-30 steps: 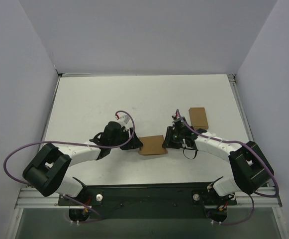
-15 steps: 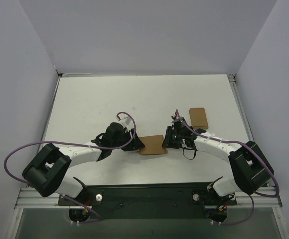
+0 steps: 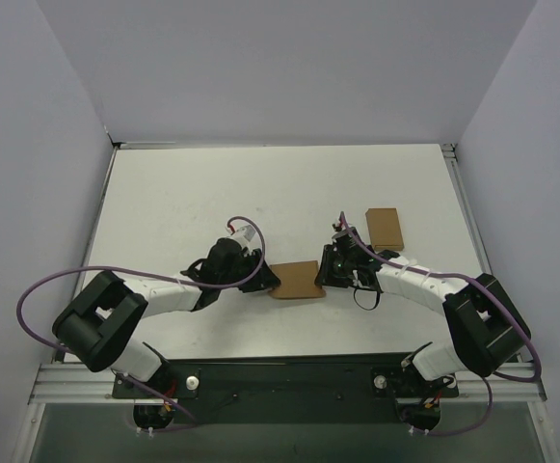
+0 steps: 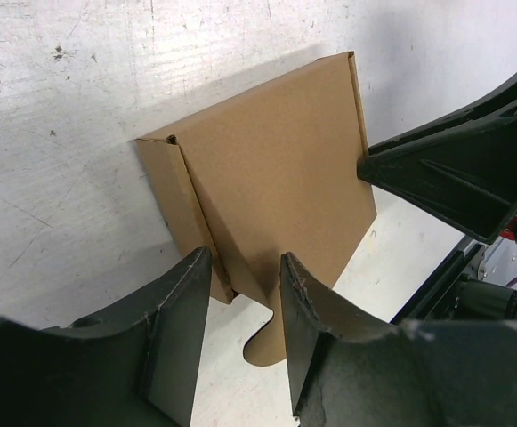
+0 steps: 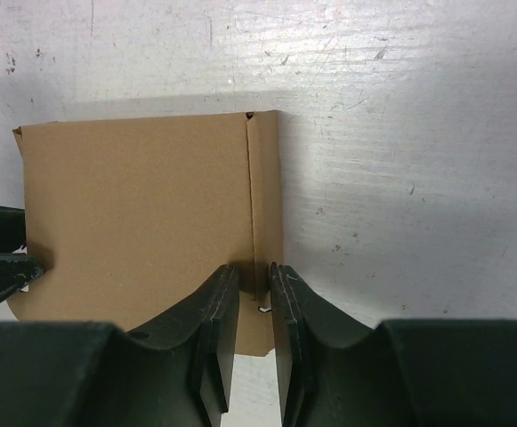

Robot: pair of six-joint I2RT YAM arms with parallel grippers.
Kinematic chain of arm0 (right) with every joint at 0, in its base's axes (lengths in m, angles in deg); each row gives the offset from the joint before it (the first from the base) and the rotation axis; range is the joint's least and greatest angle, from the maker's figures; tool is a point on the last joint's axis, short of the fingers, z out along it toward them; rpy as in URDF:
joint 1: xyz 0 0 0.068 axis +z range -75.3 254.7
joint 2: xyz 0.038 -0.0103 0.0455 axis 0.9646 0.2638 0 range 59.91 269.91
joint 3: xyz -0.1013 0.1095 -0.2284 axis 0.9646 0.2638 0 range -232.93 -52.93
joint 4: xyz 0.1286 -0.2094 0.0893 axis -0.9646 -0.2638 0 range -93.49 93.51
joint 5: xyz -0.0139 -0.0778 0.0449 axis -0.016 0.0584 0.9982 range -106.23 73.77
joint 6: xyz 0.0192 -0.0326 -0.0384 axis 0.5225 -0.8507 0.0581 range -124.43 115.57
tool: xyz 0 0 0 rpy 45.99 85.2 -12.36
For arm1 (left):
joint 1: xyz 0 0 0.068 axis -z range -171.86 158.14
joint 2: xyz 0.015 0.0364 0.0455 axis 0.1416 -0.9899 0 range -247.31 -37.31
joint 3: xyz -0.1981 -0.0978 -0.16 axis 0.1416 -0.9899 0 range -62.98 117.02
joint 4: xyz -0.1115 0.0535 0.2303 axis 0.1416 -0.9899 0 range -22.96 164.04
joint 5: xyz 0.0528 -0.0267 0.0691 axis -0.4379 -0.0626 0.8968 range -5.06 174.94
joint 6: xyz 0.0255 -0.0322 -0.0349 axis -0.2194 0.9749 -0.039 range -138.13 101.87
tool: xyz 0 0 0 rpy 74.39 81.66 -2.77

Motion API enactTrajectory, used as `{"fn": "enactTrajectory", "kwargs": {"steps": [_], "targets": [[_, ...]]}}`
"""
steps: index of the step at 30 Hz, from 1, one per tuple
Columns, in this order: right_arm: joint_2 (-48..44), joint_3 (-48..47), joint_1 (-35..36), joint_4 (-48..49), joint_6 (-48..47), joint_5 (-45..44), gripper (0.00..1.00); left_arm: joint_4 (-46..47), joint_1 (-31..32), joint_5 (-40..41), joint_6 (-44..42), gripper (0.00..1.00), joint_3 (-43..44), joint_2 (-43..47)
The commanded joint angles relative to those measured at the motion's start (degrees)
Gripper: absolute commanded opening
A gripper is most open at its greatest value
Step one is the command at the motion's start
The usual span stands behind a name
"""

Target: Fold the paper box

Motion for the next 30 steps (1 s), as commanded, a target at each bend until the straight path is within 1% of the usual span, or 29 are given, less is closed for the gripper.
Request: {"fn": "enactTrajectory", "kwargs": {"steps": [1, 3, 4, 5, 8, 11, 16, 18, 19, 25, 30], "targets": [[1.41, 0.47, 0.83, -4.06, -0.94, -1.91, 0.22, 1.60, 3.18, 1.24, 0.55, 0.47, 1.12, 0.65], [1.33, 0.38, 1.00, -4.15, -0.85, -1.91, 0.22, -2.87, 3.80, 3.36, -1.81, 0.52, 2.96, 1.53], [1.33, 0.38, 0.92, -4.06, -0.85, -1.91, 0.22, -4.11, 4.06, 6.06, -2.53, 0.54, 3.49, 2.49], [1.33, 0.29, 1.00, -4.06, -0.94, -2.00, 0.22, -5.26, 4.50, 7.22, -3.49, 0.57, 4.19, 3.03], [1.24, 0.21, 1.00, -4.06, -0.85, -2.09, 0.22, -8.43, 4.94, 11.26, -4.38, 0.61, 4.81, 5.13], [1.24, 0.20, 1.09, -4.06, -0.85, -2.26, 0.22, -8.96, 5.38, 12.15, -4.38, 0.61, 4.99, 6.89], [1.68, -0.06, 1.27, -4.15, -0.77, -2.27, 0.22, -8.09, 6.52, 12.24, -3.59, 0.60, 4.73, 7.07], [1.76, -0.23, 1.53, -4.06, -0.77, -2.27, 0.22, -6.60, 6.52, 11.20, -2.89, 0.58, 4.37, 6.81], [1.85, -0.23, 1.53, -4.06, -0.77, -2.27, 0.22, -6.15, 6.52, 10.84, -2.54, 0.56, 4.28, 6.03], [1.59, -0.32, 1.62, -4.50, -0.94, -2.70, 0.22, -4.57, 6.61, 8.64, -0.95, 0.50, 4.02, 3.12], [1.33, -0.15, 1.62, -4.67, -1.03, -2.97, 0.22, -5.00, 6.61, 10.83, -0.77, 0.50, 2.79, 4.78]]}}
